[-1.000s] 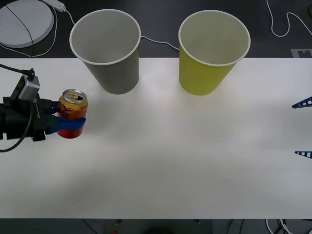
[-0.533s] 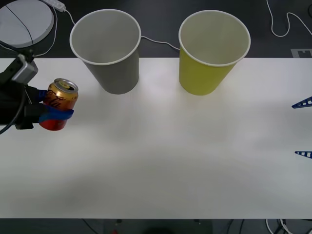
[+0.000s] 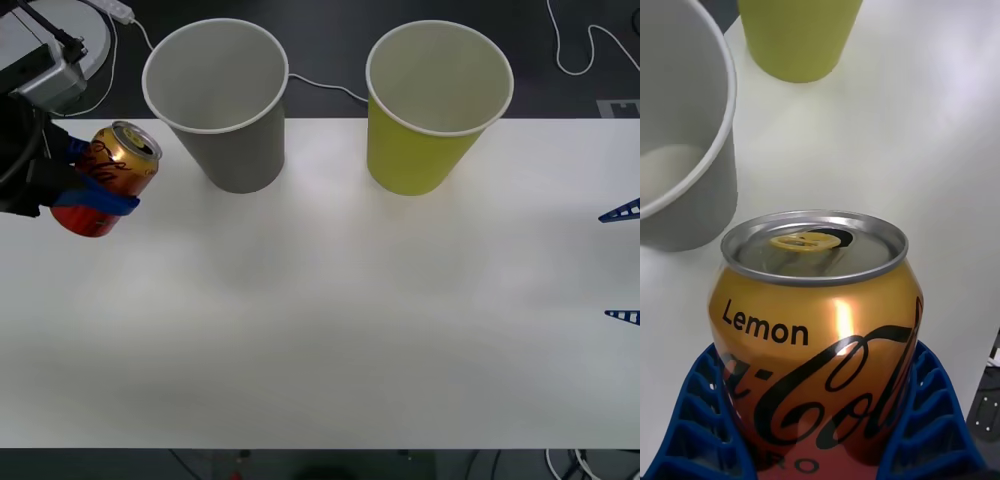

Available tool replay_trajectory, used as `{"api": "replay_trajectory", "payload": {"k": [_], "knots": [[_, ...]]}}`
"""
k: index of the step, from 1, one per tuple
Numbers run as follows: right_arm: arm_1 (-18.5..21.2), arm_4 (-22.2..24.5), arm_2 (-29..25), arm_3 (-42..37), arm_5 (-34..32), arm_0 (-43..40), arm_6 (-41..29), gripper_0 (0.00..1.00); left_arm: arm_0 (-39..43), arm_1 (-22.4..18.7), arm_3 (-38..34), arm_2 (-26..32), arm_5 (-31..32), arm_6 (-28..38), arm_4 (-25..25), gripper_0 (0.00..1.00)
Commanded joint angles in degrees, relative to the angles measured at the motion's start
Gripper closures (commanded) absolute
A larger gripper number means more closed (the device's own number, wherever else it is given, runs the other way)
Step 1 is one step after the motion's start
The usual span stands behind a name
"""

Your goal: Put the can into the green bin and the plastic bottle into the gray bin

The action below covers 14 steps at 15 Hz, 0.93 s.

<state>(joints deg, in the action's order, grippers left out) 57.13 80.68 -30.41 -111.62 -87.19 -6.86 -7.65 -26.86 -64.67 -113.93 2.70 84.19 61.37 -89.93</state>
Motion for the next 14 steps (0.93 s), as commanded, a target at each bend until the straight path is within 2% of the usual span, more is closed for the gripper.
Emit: {"api": "replay_trajectory", "payload": {"k": [1,4,6,8,10,14], "knots": [[0.0,0.0,0.0,0.0,0.0,0.0,0.0,0.00,-9.5,1.4,3.8,-6.9,0.2,0.7,0.0,1.00],[0.0,0.0,0.0,0.0,0.0,0.0,0.0,0.00,-19.7,5.2,8.4,-13.1,0.2,1.0,-1.1,1.00],[0.0,0.0,0.0,0.0,0.0,0.0,0.0,0.00,-26.0,6.1,9.0,-18.7,0.2,2.0,-2.6,1.00],[0.0,0.0,0.0,0.0,0.0,0.0,0.0,0.00,-33.0,7.9,9.6,-23.4,0.6,8.2,-2.9,1.00],[0.0,0.0,0.0,0.0,0.0,0.0,0.0,0.00,-38.8,10.7,11.4,-25.9,2.5,11.2,-2.9,1.00],[0.0,0.0,0.0,0.0,0.0,0.0,0.0,0.00,-50.0,17.6,20.6,-33.1,3.0,11.8,-4.5,1.00]]}}
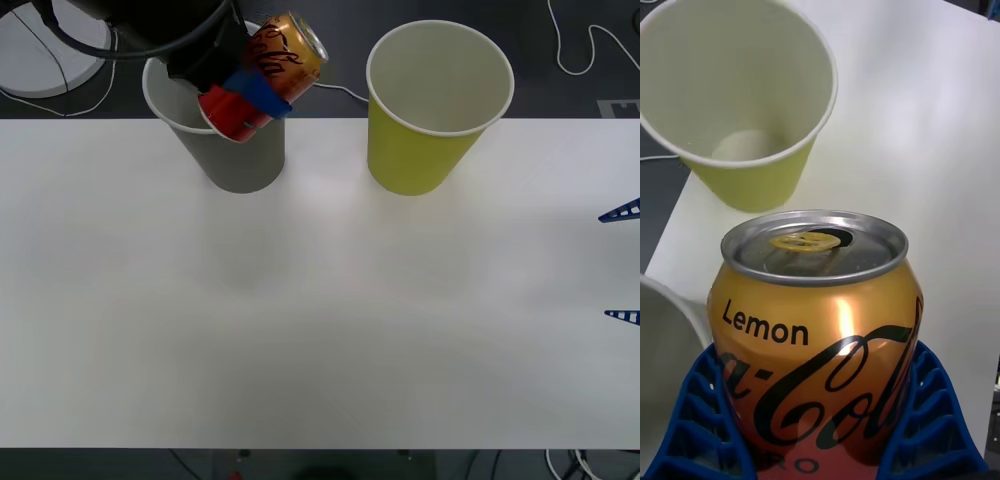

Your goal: Put the can into the green bin and the plastic bottle into the gray bin

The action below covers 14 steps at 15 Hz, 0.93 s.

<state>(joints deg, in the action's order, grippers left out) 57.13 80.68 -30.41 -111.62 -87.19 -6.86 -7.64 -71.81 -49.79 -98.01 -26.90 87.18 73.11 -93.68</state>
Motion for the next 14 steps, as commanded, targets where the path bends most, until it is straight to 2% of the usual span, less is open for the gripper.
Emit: {"api": "replay_trajectory", "payload": {"k": [1,4,6,7,10,13,14], "knots": [[0.0,0.0,0.0,0.0,0.0,0.0,0.0,0.00,-9.4,4.9,9.0,-6.1,-0.1,0.1,-0.9,1.00],[0.0,0.0,0.0,0.0,0.0,0.0,0.0,0.00,-20.0,11.3,18.6,-13.2,-2.9,4.4,-0.7,1.00],[0.0,0.0,0.0,0.0,0.0,0.0,0.0,0.00,-25.8,15.3,24.6,-17.5,-5.4,5.1,-0.6,1.00],[0.0,0.0,0.0,0.0,0.0,0.0,0.0,0.00,-28.7,18.7,29.6,-19.0,-6.8,5.1,-0.5,1.00],[0.0,0.0,0.0,0.0,0.0,0.0,0.0,0.00,-33.1,25.9,40.3,-20.4,-11.9,5.1,-2.0,1.00],[0.0,0.0,0.0,0.0,0.0,0.0,0.0,0.00,-36.7,30.5,48.5,-25.2,-17.7,5.5,-2.4,1.00],[0.0,0.0,0.0,0.0,0.0,0.0,0.0,0.00,-37.0,31.2,50.3,-26.2,-19.6,7.7,-2.5,1.00]]}}
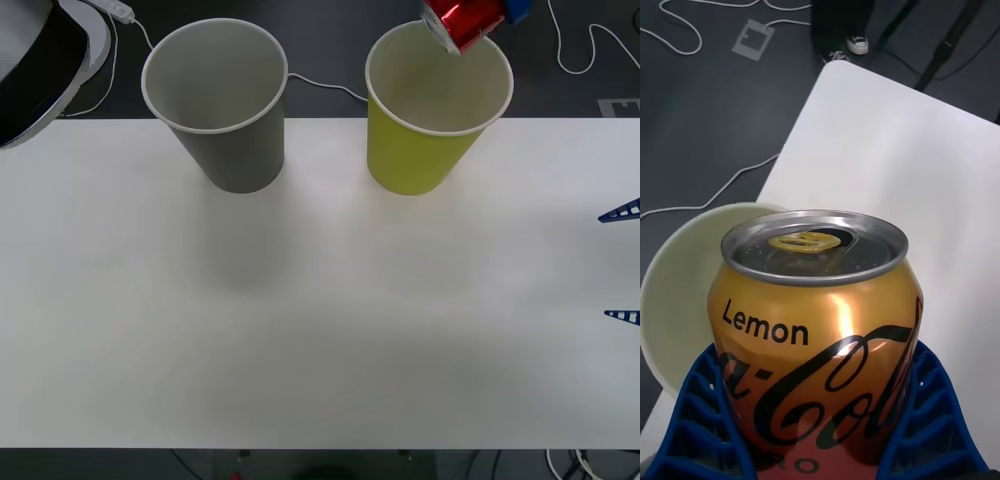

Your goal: Put the can into the green bin and the plastic bottle into the gray bin

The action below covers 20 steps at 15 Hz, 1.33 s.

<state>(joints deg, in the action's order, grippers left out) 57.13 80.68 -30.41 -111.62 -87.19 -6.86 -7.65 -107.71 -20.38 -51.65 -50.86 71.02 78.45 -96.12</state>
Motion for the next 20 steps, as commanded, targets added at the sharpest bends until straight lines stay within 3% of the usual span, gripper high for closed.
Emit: {"api": "replay_trajectory", "payload": {"k": [1,5,9,15,16,18,20], "knots": [[0.0,0.0,0.0,0.0,0.0,0.0,0.0,0.00,-1.1,2.0,4.6,-3.3,-5.0,3.1,0.1,1.00],[0.0,0.0,0.0,0.0,0.0,0.0,0.0,0.00,-1.1,2.7,8.9,-9.1,-8.8,3.1,1.0,1.00],[0.0,0.0,0.0,0.0,0.0,0.0,0.0,0.00,-1.1,4.6,14.2,-9.1,-9.6,2.5,1.7,1.00],[0.0,0.0,0.0,0.0,0.0,0.0,0.0,0.00,-1.1,4.7,14.3,-9.1,-10.7,2.1,1.7,1.00],[0.0,0.0,0.0,0.0,0.0,0.0,0.0,0.00,-1.1,4.6,14.3,-9.1,-11.1,1.6,1.7,0.95],[0.0,0.0,0.0,0.0,0.0,0.0,0.0,0.00,-1.1,4.6,14.4,-9.1,-11.7,1.1,1.8,0.00],[0.0,0.0,0.0,0.0,0.0,0.0,0.0,0.00,-1.1,4.6,14.4,-9.1,-11.7,1.0,2.0,0.00]]}}
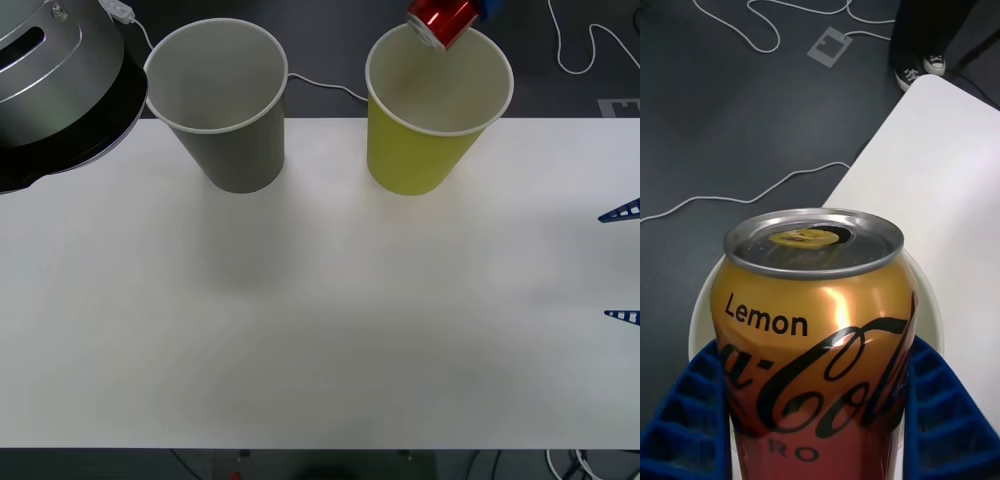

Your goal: Put the can into the green bin and the plastic bottle into the gray bin

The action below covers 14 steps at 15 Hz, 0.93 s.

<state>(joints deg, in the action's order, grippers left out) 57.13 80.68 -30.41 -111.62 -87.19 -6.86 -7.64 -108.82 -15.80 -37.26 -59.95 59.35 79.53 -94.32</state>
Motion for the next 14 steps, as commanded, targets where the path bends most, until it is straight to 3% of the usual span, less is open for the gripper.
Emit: {"api": "replay_trajectory", "payload": {"k": [1,4,8,10,11,14], "knots": [[0.0,0.0,0.0,0.0,0.0,0.0,0.0,0.00,0.0,0.0,0.0,0.0,0.0,-0.2,0.5,0.00],[0.0,0.0,0.0,0.0,0.0,0.0,0.0,0.00,0.1,-0.5,0.2,0.0,0.9,-3.3,1.9,0.00],[0.0,0.0,0.0,0.0,0.0,0.0,0.0,0.00,0.2,-6.1,0.0,0.0,5.7,-12.5,9.6,0.00],[0.0,0.0,0.0,0.0,0.0,0.0,0.0,0.00,1.9,-10.0,-0.7,2.1,9.2,-16.0,12.6,0.00],[0.0,0.0,0.0,0.0,0.0,0.0,0.0,0.00,4.4,-12.6,-2.2,5.9,11.0,-18.1,12.5,0.00],[0.0,0.0,0.0,0.0,0.0,0.0,0.0,0.00,10.6,-20.6,-12.0,9.8,13.3,-19.5,11.3,0.00]]}}
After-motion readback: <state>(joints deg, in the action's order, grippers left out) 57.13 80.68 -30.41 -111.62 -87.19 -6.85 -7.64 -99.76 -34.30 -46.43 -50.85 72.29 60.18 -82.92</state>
